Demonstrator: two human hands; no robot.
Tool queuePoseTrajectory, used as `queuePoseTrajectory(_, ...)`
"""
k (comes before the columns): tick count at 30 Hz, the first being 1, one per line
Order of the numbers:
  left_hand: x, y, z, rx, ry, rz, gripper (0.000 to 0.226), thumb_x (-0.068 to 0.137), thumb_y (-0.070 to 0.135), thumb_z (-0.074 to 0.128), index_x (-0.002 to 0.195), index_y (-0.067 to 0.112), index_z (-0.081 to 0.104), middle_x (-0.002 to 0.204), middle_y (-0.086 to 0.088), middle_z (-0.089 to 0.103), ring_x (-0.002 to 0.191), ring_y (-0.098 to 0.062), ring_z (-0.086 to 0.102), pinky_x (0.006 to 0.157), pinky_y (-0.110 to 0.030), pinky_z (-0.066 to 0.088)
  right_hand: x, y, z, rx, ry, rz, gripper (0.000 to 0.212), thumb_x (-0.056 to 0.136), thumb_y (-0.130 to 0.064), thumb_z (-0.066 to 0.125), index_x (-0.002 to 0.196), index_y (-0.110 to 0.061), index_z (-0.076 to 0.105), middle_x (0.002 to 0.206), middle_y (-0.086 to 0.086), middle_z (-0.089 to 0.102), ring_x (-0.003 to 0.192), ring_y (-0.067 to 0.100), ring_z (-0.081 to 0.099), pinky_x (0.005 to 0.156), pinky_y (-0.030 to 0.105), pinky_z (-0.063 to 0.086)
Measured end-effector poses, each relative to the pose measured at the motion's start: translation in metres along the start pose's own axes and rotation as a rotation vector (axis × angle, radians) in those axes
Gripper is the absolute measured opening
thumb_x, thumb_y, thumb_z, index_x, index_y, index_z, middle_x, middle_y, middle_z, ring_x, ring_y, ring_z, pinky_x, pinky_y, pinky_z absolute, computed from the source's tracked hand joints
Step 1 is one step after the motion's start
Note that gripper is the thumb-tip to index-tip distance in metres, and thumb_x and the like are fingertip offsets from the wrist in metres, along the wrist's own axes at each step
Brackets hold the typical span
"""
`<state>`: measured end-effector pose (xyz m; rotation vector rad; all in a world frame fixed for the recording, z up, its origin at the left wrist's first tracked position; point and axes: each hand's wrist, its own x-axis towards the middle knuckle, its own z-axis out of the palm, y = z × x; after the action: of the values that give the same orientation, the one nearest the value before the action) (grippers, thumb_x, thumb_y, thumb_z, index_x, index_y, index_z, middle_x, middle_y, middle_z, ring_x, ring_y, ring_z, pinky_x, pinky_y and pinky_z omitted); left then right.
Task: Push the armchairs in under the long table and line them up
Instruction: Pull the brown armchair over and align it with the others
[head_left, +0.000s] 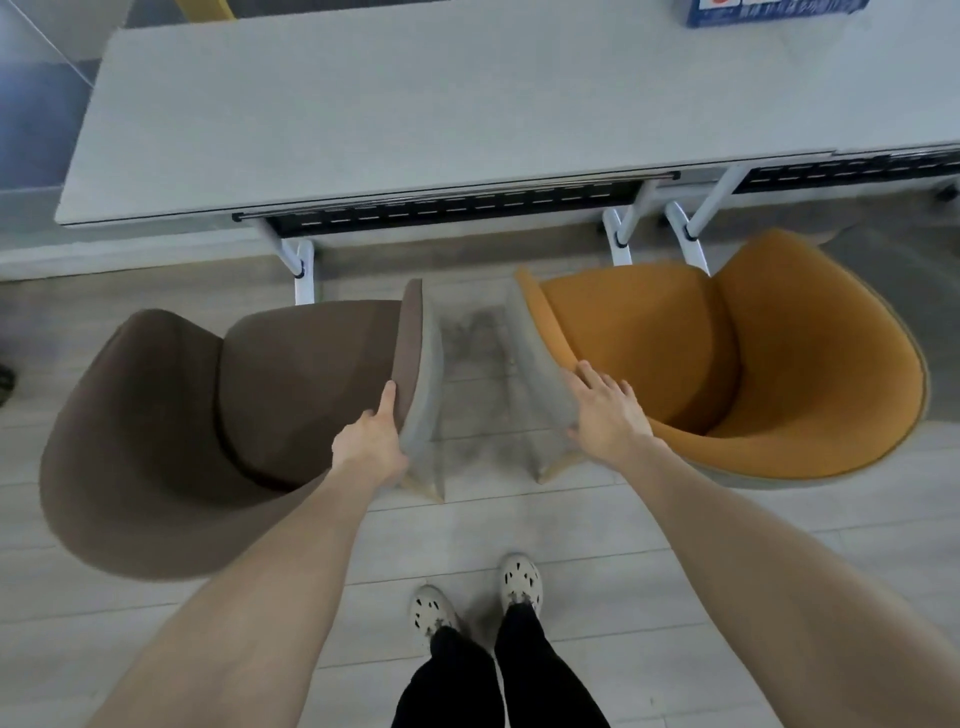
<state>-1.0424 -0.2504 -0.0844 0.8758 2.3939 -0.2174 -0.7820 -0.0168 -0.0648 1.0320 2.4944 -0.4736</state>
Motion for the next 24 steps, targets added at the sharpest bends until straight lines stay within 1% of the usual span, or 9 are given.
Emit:
queuePoseTrajectory(2, 0.005, 0.003, -0.001, 0.007, -0.003, -0.001, 0.121, 0.084, 0.025, 0.073, 0.168, 0.039, -0.013, 0.119, -0.006, 0.058, 0.103, -0.036, 0.066, 0.076, -0.043, 0.050, 0.006, 0.006, 0.001, 0.075, -0.022, 0.005, 0.094, 0.098, -0.009, 0.068, 0.169, -0.034, 0.013, 0.180, 0.005, 0.009, 0.158, 0.037, 0.028, 0.124, 0.053, 0.037)
queuePoseTrajectory(3, 0.006, 0.003, -0.002, 0.006, -0.008, 0.004, 0.121, 0.084, 0.025, 0.074, 0.168, 0.039, -0.012, 0.119, -0.006, 0.058, 0.103, -0.036, 0.066, 0.076, -0.043, 0.051, 0.007, 0.007, 0.002, 0.098, -0.024, 0.003, 0.095, 0.098, -0.003, 0.064, 0.170, -0.036, 0.011, 0.180, 0.004, 0.008, 0.158, 0.037, 0.028, 0.124, 0.052, 0.038)
queuePoseTrajectory(5, 0.006, 0.001, -0.002, 0.009, -0.012, 0.011, 0.120, 0.084, 0.023, 0.074, 0.168, 0.038, -0.011, 0.115, -0.005, 0.058, 0.103, -0.036, 0.066, 0.079, -0.044, 0.053, 0.008, 0.005, 0.003, 0.124, -0.018, -0.003, 0.097, 0.097, 0.002, 0.060, 0.170, -0.037, 0.009, 0.180, 0.005, 0.006, 0.160, 0.037, 0.025, 0.125, 0.050, 0.036)
queuePoseTrajectory(7, 0.006, 0.000, -0.002, 0.000, -0.020, 0.017, 0.120, 0.083, 0.022, 0.074, 0.169, 0.037, -0.009, 0.108, -0.003, 0.054, 0.101, -0.035, 0.066, 0.080, -0.043, 0.052, 0.009, 0.003, 0.003, 0.129, -0.020, -0.005, 0.099, 0.096, 0.000, 0.062, 0.170, -0.037, 0.008, 0.180, 0.005, 0.005, 0.161, 0.036, 0.023, 0.127, 0.050, 0.034)
queuePoseTrajectory(9, 0.007, 0.002, -0.002, 0.004, -0.009, 0.019, 0.120, 0.083, 0.021, 0.074, 0.169, 0.038, -0.007, 0.105, -0.002, 0.054, 0.096, -0.032, 0.063, 0.077, -0.042, 0.050, 0.012, 0.002, 0.003, 0.130, -0.021, 0.004, 0.099, 0.097, -0.004, 0.063, 0.170, -0.038, 0.007, 0.180, 0.005, 0.004, 0.161, 0.036, 0.023, 0.128, 0.049, 0.033)
queuePoseTrajectory(12, 0.007, 0.007, -0.003, 0.006, -0.014, 0.019, 0.118, 0.083, 0.019, 0.073, 0.169, 0.037, -0.006, 0.105, -0.003, 0.055, 0.088, -0.030, 0.057, 0.075, -0.041, 0.048, 0.014, 0.001, 0.002, 0.135, -0.033, 0.003, 0.098, 0.098, -0.004, 0.063, 0.170, -0.038, 0.006, 0.181, 0.005, 0.004, 0.161, 0.037, 0.023, 0.128, 0.049, 0.032)
queuePoseTrajectory(17, 0.007, 0.019, -0.004, -0.002, -0.018, 0.018, 0.116, 0.085, 0.018, 0.070, 0.169, 0.037, -0.008, 0.106, -0.003, 0.055, 0.088, -0.030, 0.056, 0.076, -0.041, 0.048, 0.015, -0.001, -0.001, 0.134, -0.042, 0.014, 0.097, 0.099, -0.003, 0.063, 0.170, -0.038, 0.006, 0.181, 0.004, 0.002, 0.161, 0.038, 0.021, 0.128, 0.051, 0.030)
queuePoseTrajectory(21, 0.007, 0.019, -0.004, -0.012, -0.032, 0.008, 0.120, 0.085, 0.019, 0.073, 0.168, 0.038, -0.011, 0.107, -0.004, 0.055, 0.091, -0.031, 0.058, 0.076, -0.043, 0.049, 0.012, -0.002, -0.002, 0.132, -0.065, 0.015, 0.098, 0.100, -0.018, 0.071, 0.170, -0.037, 0.006, 0.181, 0.004, 0.001, 0.162, 0.039, 0.020, 0.128, 0.053, 0.029)
queuePoseTrajectory(24, 0.004, 0.018, -0.003, -0.027, -0.010, -0.011, 0.120, 0.084, 0.019, 0.074, 0.168, 0.038, -0.009, 0.107, -0.004, 0.055, 0.093, -0.031, 0.060, 0.077, -0.043, 0.051, 0.010, -0.003, -0.003, 0.097, -0.069, 0.011, 0.097, 0.100, -0.028, 0.070, 0.170, -0.035, 0.004, 0.180, 0.007, 0.001, 0.161, 0.041, 0.020, 0.128, 0.057, 0.029)
